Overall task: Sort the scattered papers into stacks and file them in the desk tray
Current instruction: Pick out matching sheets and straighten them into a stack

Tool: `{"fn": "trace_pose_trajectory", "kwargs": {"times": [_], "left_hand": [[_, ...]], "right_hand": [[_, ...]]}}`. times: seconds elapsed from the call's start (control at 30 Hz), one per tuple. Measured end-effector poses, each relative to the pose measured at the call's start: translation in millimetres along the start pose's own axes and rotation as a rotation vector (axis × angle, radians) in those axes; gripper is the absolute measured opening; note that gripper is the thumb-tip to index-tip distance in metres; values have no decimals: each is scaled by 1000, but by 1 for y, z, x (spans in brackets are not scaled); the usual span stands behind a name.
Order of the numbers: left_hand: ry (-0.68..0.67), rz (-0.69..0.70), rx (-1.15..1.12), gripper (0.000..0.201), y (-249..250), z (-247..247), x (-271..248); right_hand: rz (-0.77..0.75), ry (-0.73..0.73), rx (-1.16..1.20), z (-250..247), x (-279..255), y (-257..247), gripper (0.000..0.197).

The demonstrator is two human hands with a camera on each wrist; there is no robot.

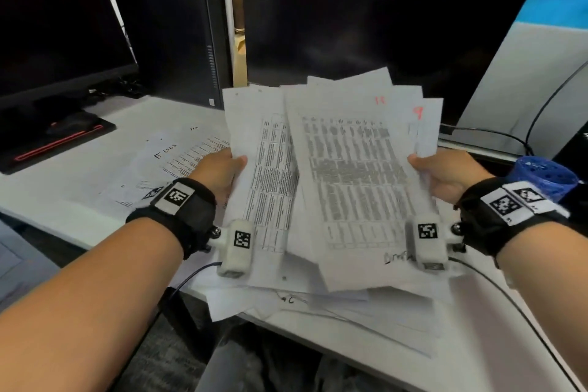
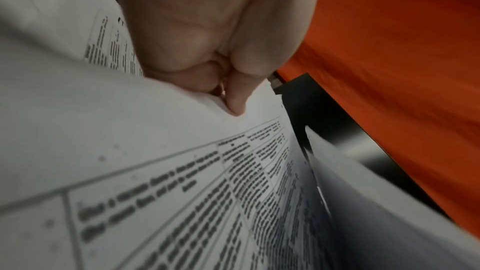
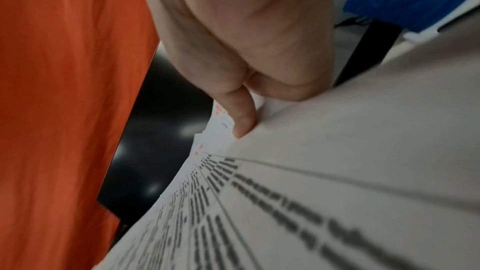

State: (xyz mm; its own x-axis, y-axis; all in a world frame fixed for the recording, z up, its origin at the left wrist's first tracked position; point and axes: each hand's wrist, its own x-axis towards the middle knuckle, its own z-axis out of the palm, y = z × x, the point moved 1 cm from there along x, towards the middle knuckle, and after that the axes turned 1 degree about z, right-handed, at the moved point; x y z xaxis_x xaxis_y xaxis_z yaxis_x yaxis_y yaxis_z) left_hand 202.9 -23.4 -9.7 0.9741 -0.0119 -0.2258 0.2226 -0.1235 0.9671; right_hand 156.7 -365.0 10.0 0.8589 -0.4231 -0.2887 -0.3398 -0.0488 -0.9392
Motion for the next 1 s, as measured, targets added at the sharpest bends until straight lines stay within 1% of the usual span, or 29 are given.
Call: {"fn": "trace_pose_trajectory", "kwargs": {"times": [0.1, 0.17, 0.2, 0.27, 0.3, 0.33, 0.37, 0.4, 0.43, 0.47, 0.5, 0.53, 0.57, 0.6, 0.67, 0.73, 0.77, 0.8, 0.87, 0.9, 1.0], "left_hand": [[3, -30, -62, 27, -2, 17, -7], [10, -66, -115, 30, -6, 26, -11], [-16, -80, -172, 33, -6, 30, -13], [-74, -97, -214, 48, -9, 35, -16], [-111, -120, -223, 50, -11, 37, -16], [-137, -126, -208, 46, -14, 38, -15], [-178, -140, -156, 38, -16, 37, -15], [-220, -139, -99, 28, -18, 34, -16], [-263, -153, 2, 28, -19, 31, -15], [-305, -168, 131, 33, -21, 28, -14], [-318, -171, 281, 39, -23, 25, -12], [-293, -134, 401, 42, -25, 21, -8], [-240, -92, 452, 45, -25, 17, -4], [-198, -57, 458, 47, -24, 13, -1], [-122, 13, 429, 48, -15, 7, -1], [-80, 95, 377, 37, 0, 4, -8], [-99, 143, 346, 31, 8, 5, -11], [-123, 190, 302, 30, 16, 5, -16], [-143, 263, 206, 34, 30, 7, -27], [-145, 290, 153, 36, 36, 8, -31], [-164, 369, 64, 39, 50, 11, -36]], "right_hand": [[29, -60, -159, 24, 1, 20, 37], [79, -101, -150, 40, -5, 27, 33], [103, -112, -165, 48, -8, 32, 31], [116, -133, -266, 56, -11, 40, 34], [119, -150, -321, 57, -12, 43, 36], [122, -163, -348, 58, -12, 46, 37], [126, -165, -376, 57, -14, 48, 36], [124, -171, -383, 56, -12, 52, 30], [126, -184, -386, 55, -12, 52, 19], [130, -185, -370, 55, -12, 53, 7], [127, -179, -351, 55, -12, 53, 7], [125, -180, -331, 55, -11, 52, 6], [120, -178, -301, 54, -13, 50, 14], [110, -161, -243, 52, -15, 47, 19], [93, -129, -130, 49, -25, 37, 19], [50, -152, -59, 43, -30, 28, 50], [11, -175, -33, 41, -33, 24, 58], [-39, -204, -11, 40, -37, 18, 57], [-147, -248, 24, 40, -43, 6, 45], [-210, -248, 48, 40, -46, -2, 42], [-423, -141, 98, 37, -56, -24, 40]]}}
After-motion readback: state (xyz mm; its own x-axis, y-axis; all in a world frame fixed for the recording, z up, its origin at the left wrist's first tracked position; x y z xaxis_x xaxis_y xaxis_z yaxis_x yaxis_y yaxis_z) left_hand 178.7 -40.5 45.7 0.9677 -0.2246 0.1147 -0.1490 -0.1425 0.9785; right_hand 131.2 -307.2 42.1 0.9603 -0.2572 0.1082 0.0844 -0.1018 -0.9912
